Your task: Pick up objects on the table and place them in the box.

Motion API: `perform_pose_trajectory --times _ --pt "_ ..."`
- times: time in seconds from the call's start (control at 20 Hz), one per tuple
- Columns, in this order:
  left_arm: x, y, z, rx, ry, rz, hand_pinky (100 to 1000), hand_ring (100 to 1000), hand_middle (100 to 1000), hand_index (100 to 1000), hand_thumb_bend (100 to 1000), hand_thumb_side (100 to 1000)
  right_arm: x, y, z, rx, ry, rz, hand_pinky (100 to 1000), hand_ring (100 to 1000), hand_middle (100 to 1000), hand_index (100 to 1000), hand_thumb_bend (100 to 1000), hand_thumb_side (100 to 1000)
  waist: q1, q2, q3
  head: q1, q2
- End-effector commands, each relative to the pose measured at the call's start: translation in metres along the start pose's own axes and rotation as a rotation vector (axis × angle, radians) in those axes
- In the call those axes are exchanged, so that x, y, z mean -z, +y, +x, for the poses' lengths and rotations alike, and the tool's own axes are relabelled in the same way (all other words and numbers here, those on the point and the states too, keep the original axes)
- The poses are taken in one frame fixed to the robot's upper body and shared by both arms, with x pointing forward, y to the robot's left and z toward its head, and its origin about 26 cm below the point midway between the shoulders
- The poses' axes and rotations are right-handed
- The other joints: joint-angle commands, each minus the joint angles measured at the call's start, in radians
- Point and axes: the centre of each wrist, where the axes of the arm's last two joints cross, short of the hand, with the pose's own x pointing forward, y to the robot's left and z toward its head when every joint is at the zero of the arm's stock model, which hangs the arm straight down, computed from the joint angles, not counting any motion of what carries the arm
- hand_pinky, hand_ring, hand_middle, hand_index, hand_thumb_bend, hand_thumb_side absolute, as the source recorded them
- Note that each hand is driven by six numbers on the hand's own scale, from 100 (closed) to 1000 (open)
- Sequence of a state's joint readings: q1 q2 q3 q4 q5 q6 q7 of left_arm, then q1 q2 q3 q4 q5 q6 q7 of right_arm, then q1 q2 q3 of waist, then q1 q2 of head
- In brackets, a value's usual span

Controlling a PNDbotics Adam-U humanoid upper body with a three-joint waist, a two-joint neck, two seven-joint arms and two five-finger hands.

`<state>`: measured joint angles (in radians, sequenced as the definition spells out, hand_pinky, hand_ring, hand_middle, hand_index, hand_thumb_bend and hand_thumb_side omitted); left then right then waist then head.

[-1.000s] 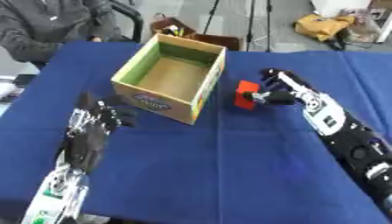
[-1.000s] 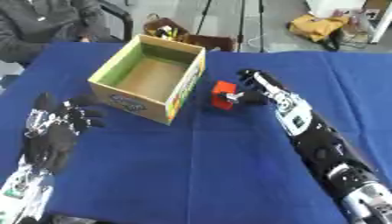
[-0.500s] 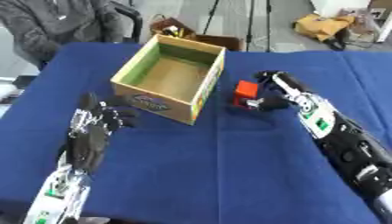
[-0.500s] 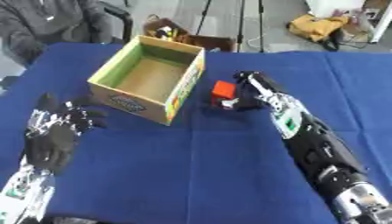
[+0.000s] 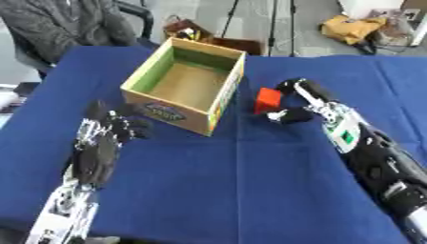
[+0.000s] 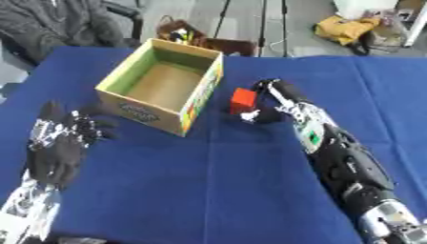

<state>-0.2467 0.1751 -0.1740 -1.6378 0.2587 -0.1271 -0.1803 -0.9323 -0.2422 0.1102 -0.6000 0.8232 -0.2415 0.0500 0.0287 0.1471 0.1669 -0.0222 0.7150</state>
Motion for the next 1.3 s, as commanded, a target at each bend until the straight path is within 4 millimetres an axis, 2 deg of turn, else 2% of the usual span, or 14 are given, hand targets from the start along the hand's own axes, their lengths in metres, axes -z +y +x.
perform_pose_trajectory --times 0.05,0.15,0.2,0.3,0.35,0.4,0.55,0.65,0.9,1.3 --pt "0.005 0.000 0.008 0.009 -0.029 -0.017 638 688 719 792 412 1000 0.002 -0.004 0.001 -0.009 -0.006 -0.004 752 787 718 821 581 540 0.001 -0.013 0.001 0.001 -0.005" --pt "0.005 0.000 0.008 0.009 -0.029 -0.017 638 688 719 792 412 1000 0.002 -0.004 0.001 -0.009 -0.006 -0.004 752 787 718 821 581 540 0.001 -0.013 0.001 0.001 -0.005" --pt "0.005 0.000 0.008 0.010 -0.029 -0.017 638 688 719 791 415 1000 0.002 -0.004 0.002 -0.010 -0.007 -0.005 730 740 525 623 253 354 0.001 -0.013 0.001 0.002 -0.005" --pt "0.004 0.001 0.008 0.010 -0.027 -0.014 637 688 719 791 416 1000 0.004 -0.010 0.007 -0.030 -0.018 -0.035 719 720 487 575 178 312 -0.003 -0.012 -0.001 0.006 -0.005" --pt "0.004 0.001 0.008 0.010 -0.026 -0.013 637 688 719 791 416 1000 0.005 -0.010 0.009 -0.038 -0.018 -0.050 719 720 487 575 178 312 -0.003 -0.012 -0.001 0.007 -0.005" --pt "0.004 0.001 0.007 0.010 -0.025 -0.012 637 688 719 791 415 1000 0.005 -0.011 0.011 -0.044 -0.017 -0.067 708 703 462 540 118 273 -0.004 -0.012 -0.002 0.007 -0.005" --pt "0.003 0.001 0.007 0.010 -0.024 -0.010 637 688 719 791 415 1000 0.006 -0.014 0.014 -0.050 -0.009 -0.123 677 655 392 459 100 150 -0.004 -0.013 -0.004 0.009 -0.004" --pt "0.003 0.001 0.007 0.010 -0.023 -0.009 637 688 719 791 415 1000 0.006 -0.015 0.015 -0.049 -0.004 -0.160 665 639 370 436 100 100 -0.004 -0.013 -0.005 0.010 -0.004" --pt "0.003 0.002 0.006 0.010 -0.022 -0.008 637 688 718 791 416 1000 0.007 -0.017 0.020 -0.041 -0.001 -0.241 639 603 319 378 100 100 -0.004 -0.016 -0.006 0.010 -0.004" --pt "0.002 0.002 0.006 0.010 -0.020 -0.006 636 688 717 790 417 1000 0.010 -0.027 0.032 -0.005 -0.035 -0.335 626 590 309 368 100 100 -0.003 -0.018 -0.006 0.009 -0.004"
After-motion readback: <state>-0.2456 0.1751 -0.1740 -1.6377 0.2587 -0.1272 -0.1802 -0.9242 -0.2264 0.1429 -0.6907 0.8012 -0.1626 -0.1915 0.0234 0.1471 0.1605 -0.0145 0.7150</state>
